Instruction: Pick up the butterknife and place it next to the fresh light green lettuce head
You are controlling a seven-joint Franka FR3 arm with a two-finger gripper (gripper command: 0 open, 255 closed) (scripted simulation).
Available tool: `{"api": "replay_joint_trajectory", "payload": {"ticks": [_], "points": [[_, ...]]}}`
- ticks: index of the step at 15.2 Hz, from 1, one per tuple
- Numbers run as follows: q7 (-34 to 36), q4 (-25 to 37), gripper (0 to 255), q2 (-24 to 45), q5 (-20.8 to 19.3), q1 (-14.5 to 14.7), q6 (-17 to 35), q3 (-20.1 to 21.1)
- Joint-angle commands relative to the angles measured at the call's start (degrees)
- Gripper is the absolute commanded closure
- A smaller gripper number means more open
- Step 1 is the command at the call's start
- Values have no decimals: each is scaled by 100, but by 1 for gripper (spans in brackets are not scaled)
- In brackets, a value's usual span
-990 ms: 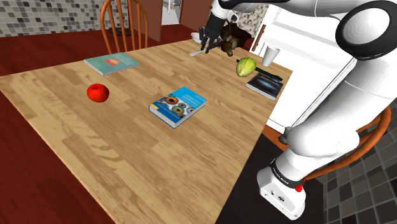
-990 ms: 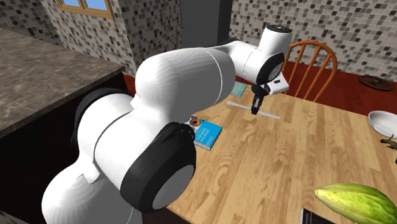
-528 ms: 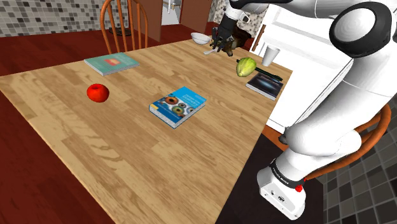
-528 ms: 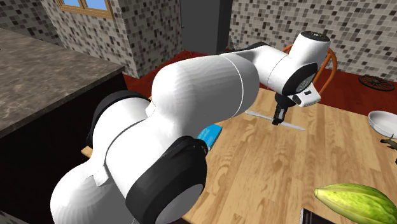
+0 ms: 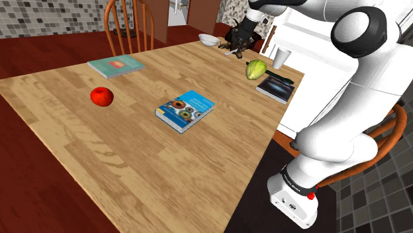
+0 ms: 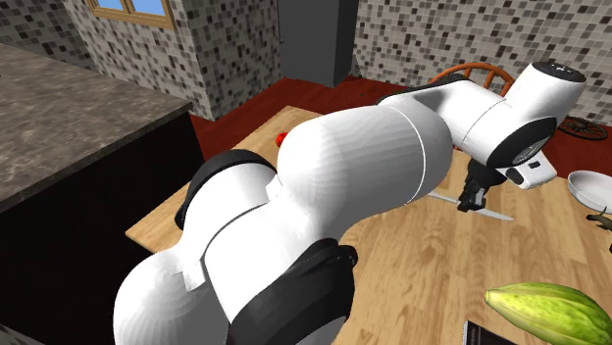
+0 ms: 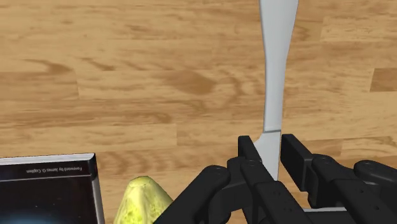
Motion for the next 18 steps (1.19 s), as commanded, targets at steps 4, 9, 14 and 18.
{"api": "replay_joint_trajectory", "payload": {"ticks": [4,9,14,18], "points": [[-78,-285,255,50,0,-40,330,-26],[-94,-614,255,93,-10,-45,699,-34],[-103,-902,255,167,-30,-43,1057,-44],[-105,-1105,255,248,-55,-38,1337,-54]]}}
